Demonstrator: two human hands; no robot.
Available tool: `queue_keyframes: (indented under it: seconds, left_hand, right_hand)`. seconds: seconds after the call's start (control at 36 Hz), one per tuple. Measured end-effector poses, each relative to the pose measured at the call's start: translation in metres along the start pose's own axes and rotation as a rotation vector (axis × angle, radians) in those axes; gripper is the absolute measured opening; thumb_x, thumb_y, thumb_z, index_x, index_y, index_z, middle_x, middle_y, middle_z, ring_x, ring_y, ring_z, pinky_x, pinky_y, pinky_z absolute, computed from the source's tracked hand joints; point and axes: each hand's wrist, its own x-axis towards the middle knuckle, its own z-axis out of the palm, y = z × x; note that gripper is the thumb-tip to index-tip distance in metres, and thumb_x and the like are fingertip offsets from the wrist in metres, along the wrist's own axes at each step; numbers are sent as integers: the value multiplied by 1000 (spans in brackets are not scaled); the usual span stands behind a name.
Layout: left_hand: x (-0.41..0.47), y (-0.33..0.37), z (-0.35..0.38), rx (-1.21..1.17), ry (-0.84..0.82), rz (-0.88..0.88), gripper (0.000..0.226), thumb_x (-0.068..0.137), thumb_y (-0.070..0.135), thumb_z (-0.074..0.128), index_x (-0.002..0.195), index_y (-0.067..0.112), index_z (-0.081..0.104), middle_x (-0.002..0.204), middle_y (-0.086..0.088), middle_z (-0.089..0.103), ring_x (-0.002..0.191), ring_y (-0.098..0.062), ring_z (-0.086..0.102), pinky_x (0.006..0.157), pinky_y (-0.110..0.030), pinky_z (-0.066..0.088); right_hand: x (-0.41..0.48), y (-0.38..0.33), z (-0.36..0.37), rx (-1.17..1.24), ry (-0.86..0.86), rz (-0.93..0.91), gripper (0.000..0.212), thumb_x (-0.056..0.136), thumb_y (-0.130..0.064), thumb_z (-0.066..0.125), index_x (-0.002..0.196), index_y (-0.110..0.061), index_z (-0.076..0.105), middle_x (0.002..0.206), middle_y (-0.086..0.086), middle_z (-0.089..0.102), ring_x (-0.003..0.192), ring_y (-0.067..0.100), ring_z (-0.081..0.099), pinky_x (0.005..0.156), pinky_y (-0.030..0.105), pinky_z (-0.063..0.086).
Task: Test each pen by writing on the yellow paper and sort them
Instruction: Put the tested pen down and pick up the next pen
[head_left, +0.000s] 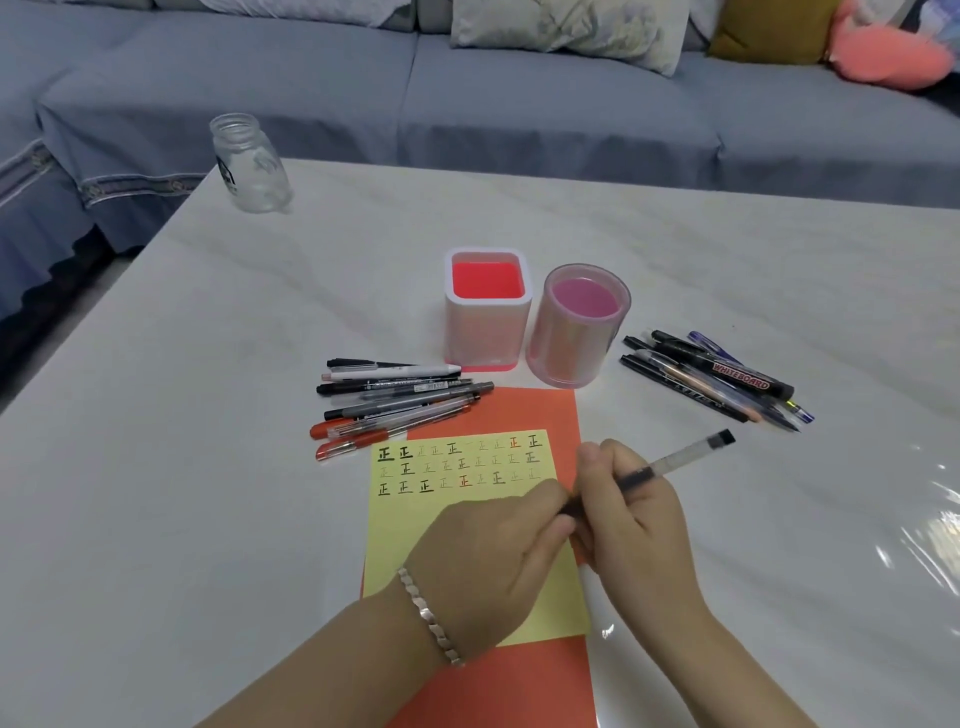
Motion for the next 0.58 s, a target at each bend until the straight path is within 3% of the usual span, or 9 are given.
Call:
queue_keyframes:
  seconds: [0.14,0.28,0.33,0.42,0.5,0.58]
  left_hand:
    - [1,-3,-4,-78,-36,-43,23,87,49,28,98,34,42,47,12,39,44,-3,38,46,-12,27]
    - [0,-5,-14,26,-148,-127,35,85,59,15,98,38,40,53,12,43,55,-5,47,51,-14,29]
    - [-1,-11,-19,163,-128,-239,26,96,43,17,110,38,38,71,12,49,67,-6,49,60,-21,37]
    - [-7,-36,-20,414,-84,-503,35,96,8,30,127,23,37,106,2,55,94,-15,47,73,-25,36]
    - [-23,-69,-14,605,40,-406,36,67,-6,59,97,13,62,82,-4,63,80,-19,41,66,-32,43]
    - [-32,-81,-5,681,100,-390,51,42,-11,76,86,12,68,81,-7,61,82,-24,52,84,-41,34]
  right_hand:
    - [-1,-3,-1,105,-33,-23,37,83,-32,46,58,-9,33,38,-8,30,32,7,28,35,14,24]
    - [-2,1,-4,38,-24,-124,41,82,-42,45,59,-9,36,36,-6,36,32,10,34,36,17,30]
    - [2,5,-8,38,88,-101,38,89,-30,46,59,-8,37,35,-4,35,33,16,34,36,19,30]
    - [10,12,-20,8,225,-67,32,96,-7,42,65,-6,48,36,1,39,35,13,39,39,17,33]
    - [14,23,-31,-30,246,-29,28,96,-8,41,78,-12,61,45,3,54,45,12,51,47,18,42]
    - [19,31,-35,-12,252,49,34,97,-7,36,82,-9,66,62,1,69,58,11,63,58,17,51]
